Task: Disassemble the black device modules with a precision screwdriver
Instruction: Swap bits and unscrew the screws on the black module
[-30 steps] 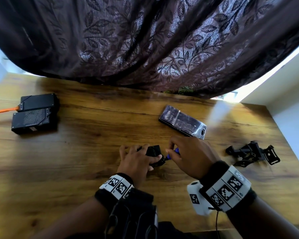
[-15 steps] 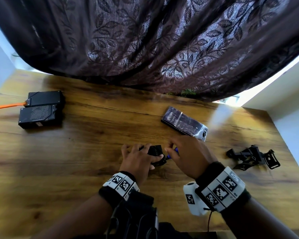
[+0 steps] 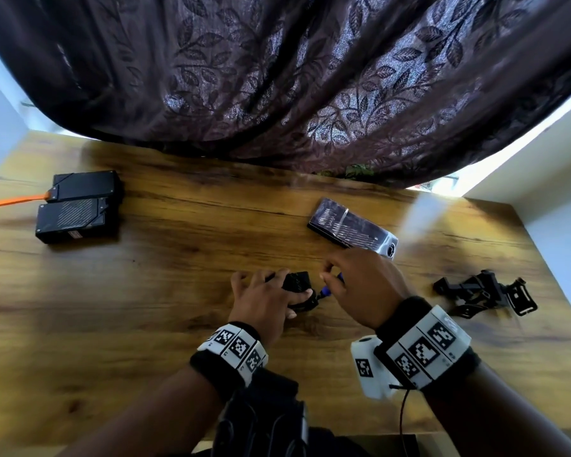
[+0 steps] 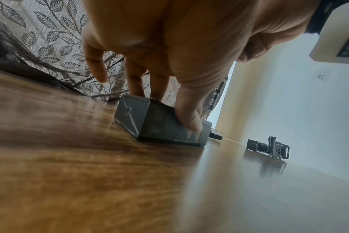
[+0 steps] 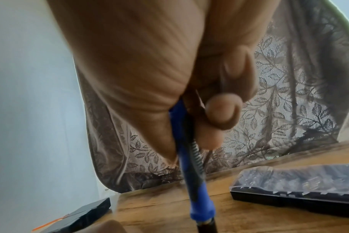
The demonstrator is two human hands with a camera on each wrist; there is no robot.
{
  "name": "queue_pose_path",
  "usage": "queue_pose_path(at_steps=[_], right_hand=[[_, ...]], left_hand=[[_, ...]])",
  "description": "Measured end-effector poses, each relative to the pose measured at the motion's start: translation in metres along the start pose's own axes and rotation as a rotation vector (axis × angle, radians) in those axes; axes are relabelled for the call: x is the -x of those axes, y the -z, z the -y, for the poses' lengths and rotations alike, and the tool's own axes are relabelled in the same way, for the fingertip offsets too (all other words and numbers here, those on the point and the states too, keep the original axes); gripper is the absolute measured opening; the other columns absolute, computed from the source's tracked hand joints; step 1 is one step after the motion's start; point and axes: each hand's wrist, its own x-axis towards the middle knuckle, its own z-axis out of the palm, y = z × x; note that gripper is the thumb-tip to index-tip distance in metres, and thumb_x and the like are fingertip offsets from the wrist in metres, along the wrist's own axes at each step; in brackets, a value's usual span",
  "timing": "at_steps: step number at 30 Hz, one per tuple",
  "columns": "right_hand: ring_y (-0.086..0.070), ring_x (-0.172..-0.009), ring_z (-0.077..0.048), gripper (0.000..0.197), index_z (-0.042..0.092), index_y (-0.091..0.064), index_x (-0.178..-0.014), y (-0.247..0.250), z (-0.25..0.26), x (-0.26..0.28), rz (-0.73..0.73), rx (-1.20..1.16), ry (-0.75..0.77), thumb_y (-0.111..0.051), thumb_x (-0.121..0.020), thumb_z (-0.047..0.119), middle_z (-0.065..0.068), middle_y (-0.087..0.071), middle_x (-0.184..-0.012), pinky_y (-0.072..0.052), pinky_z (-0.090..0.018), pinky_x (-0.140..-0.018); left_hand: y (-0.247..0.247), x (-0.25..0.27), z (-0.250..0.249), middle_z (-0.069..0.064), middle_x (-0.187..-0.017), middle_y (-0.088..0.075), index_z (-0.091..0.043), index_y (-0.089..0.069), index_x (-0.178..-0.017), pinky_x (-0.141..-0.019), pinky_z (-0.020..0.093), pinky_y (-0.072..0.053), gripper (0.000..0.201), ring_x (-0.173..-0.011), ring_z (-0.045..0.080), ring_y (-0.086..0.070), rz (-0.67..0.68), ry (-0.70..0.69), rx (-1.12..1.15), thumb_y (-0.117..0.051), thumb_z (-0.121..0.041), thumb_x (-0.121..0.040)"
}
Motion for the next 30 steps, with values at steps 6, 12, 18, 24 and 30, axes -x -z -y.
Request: queue_pose_path(at_steps=[6,12,18,24,30], right_hand=[[-0.058,-0.092,-0.007,0.027,0.037,-0.052,-0.122,0.003,-0.003,0.004,0.063,0.018,0.058,-0.057,-0.096,0.038,0.014,-0.046,-0.112,-0.053,-0.030,-0.075],[-0.055,-0.086,-0.008,0.009,0.034,-0.058,-0.102,0.001,-0.007,0.005,0.056,-0.040,0.035,-0.063,-0.095,0.030,0.017,-0.050,-0.096,-0.051,-0.030,-0.078],[-0.061,-0.080,-0.010,0.011,0.033,-0.059,-0.096,-0.001,-0.008,0.004,0.040,-0.001,0.007,-0.053,-0.099,0.041,0.015,-0.061,-0.091,-0.050,-0.031,-0.070],[-0.057,-0.089,-0.008,0.011,0.033,-0.061,-0.096,-0.003,-0.012,0.001,0.095,-0.011,0.092,-0.069,-0.091,0.029,0.016,-0.054,-0.100,-0.055,-0.033,-0.080],[-0.057,-0.082,-0.005,0.004,0.026,-0.069,-0.083,-0.004,-0.014,-0.003,0.046,-0.037,0.101,-0.071,-0.086,0.026,0.016,-0.059,-0.086,-0.048,-0.024,-0.072]], left_hand=[[0.001,-0.003,0.000,-0.009,-0.164,-0.024,-0.065,-0.030,-0.143,-0.107,0.058,-0.013,0.057,-0.143,0.024,-0.025,0.016,-0.003,-0.017,-0.055,-0.036,-0.101],[0.000,-0.003,0.001,-0.009,-0.164,-0.025,-0.064,-0.032,-0.143,-0.107,0.057,-0.012,0.054,-0.144,0.024,-0.024,0.020,-0.005,-0.006,-0.054,-0.037,-0.102],[0.001,-0.001,0.000,-0.009,-0.164,-0.026,-0.065,-0.033,-0.142,-0.108,0.057,-0.013,0.053,-0.144,0.024,-0.025,0.009,-0.004,0.005,-0.054,-0.038,-0.102],[0.004,-0.001,-0.002,-0.008,-0.163,-0.025,-0.064,-0.032,-0.143,-0.109,0.059,-0.014,0.054,-0.141,0.025,-0.027,0.016,-0.004,0.002,-0.055,-0.036,-0.102],[0.004,0.000,-0.004,-0.011,-0.163,-0.025,-0.064,-0.033,-0.143,-0.105,0.058,-0.011,0.056,-0.144,0.024,-0.024,0.013,0.004,-0.004,-0.055,-0.033,-0.102]])
